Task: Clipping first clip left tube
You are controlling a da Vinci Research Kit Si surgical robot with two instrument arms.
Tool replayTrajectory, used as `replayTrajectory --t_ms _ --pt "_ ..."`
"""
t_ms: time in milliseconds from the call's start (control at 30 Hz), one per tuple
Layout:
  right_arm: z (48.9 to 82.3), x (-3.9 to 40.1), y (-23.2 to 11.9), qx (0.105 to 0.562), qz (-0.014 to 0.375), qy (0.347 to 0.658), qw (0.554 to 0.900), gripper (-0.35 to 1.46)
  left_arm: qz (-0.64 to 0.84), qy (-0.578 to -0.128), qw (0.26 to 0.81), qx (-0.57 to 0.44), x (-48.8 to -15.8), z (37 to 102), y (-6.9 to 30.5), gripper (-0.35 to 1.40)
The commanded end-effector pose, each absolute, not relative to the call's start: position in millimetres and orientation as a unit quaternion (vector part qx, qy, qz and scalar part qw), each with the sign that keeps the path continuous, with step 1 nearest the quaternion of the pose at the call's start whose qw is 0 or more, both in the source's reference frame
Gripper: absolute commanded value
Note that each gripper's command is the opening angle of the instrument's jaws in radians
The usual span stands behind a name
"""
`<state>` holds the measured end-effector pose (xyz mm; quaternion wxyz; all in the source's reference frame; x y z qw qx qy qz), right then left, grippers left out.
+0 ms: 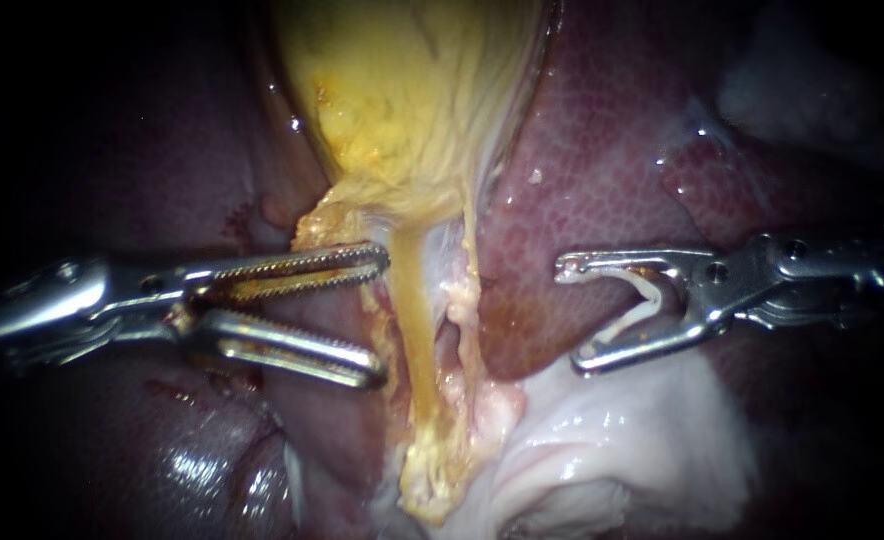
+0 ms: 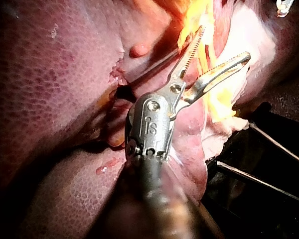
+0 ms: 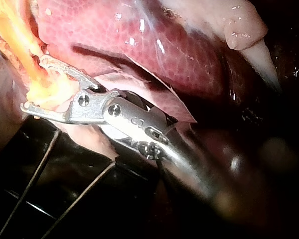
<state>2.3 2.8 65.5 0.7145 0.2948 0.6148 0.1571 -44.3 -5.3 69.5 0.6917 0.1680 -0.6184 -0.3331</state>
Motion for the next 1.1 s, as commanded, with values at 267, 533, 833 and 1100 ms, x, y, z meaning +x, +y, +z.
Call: replayTrajectory --t_ms 267,533,833,1100 --pt "65.5 2.3 2.8 0.295 0.157 0.615 0.715 0.59 -0.336 -0.617 0.691 0.169 -42.6 66.9 -5.7 0.69" --pt "65.6 2.2 2.8 0.295 0.157 0.615 0.715 0.59 -0.357 -0.613 0.687 0.159 -37.8 64.2 -4.0 0.67" --pt "65.6 2.2 2.8 0.297 0.16 0.614 0.714 0.59 -0.369 -0.61 0.687 0.143 -36.8 65.1 -1.8 0.66" --pt "65.6 2.3 2.9 0.296 0.16 0.614 0.714 0.59 -0.374 -0.608 0.687 0.136 -39.4 67.0 -0.9 0.56"
